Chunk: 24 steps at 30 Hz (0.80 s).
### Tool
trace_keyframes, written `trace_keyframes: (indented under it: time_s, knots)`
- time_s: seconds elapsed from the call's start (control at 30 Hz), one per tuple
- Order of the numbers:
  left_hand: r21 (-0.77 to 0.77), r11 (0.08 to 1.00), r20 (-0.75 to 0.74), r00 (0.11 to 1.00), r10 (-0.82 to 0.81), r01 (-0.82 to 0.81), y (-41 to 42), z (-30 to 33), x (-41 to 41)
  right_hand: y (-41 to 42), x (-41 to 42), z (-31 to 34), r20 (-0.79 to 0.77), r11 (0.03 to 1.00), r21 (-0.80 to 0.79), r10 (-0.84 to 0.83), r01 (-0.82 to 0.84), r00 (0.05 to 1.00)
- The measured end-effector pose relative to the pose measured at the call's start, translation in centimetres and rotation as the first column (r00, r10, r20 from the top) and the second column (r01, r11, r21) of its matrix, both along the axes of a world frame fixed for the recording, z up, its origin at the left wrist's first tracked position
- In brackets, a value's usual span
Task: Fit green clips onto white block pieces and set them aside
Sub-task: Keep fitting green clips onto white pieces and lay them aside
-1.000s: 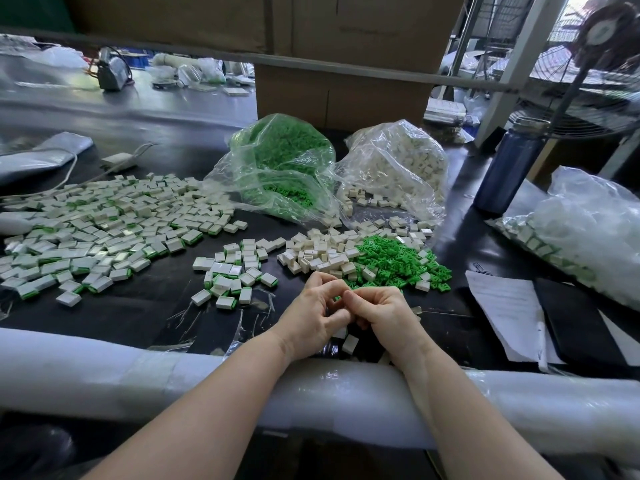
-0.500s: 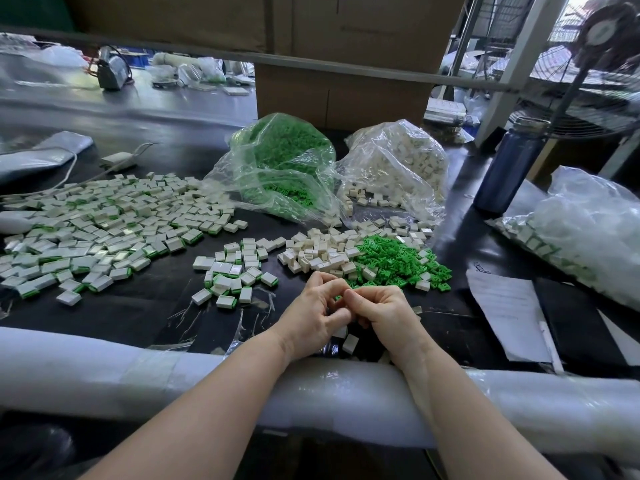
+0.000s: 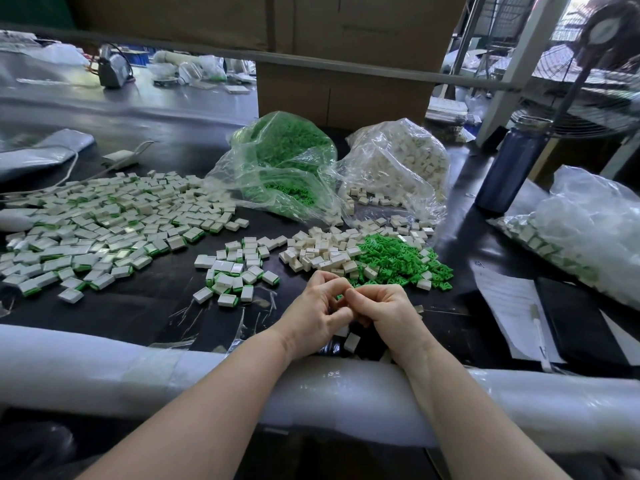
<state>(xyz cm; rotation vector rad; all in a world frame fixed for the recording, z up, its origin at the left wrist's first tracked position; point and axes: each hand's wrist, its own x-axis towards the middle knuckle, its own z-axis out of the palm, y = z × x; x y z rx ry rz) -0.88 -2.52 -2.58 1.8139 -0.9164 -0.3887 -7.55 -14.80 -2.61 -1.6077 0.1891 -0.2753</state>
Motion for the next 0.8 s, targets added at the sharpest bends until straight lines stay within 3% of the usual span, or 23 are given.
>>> trace_keyframes:
  time_s: [0.53, 0.67, 0.8]
  knots:
    - [-0.052, 0.998, -0.055, 0.998, 0.02, -0.023, 0.15, 0.5, -0.12, 0.45, 0.05, 0.16, 0.03, 0.999, 0.043, -0.009, 0.008, 1.0]
    - [-0.077, 0.992, -0.015, 0.995, 0.099, -0.1, 0.31, 0.32, 0.23, 0.22, 0.2, 0.02, 0.061, 0.995, 0.072, -0.08, 0.076, 0.995]
    - [-0.059, 0.988, 0.012, 0.989, 0.145, -0.144, 0.19, 0.2, 0.35, -0.21, 0.09, -0.08, 0.074, 0.988, -0.011, -0.153, 0.154, 0.985]
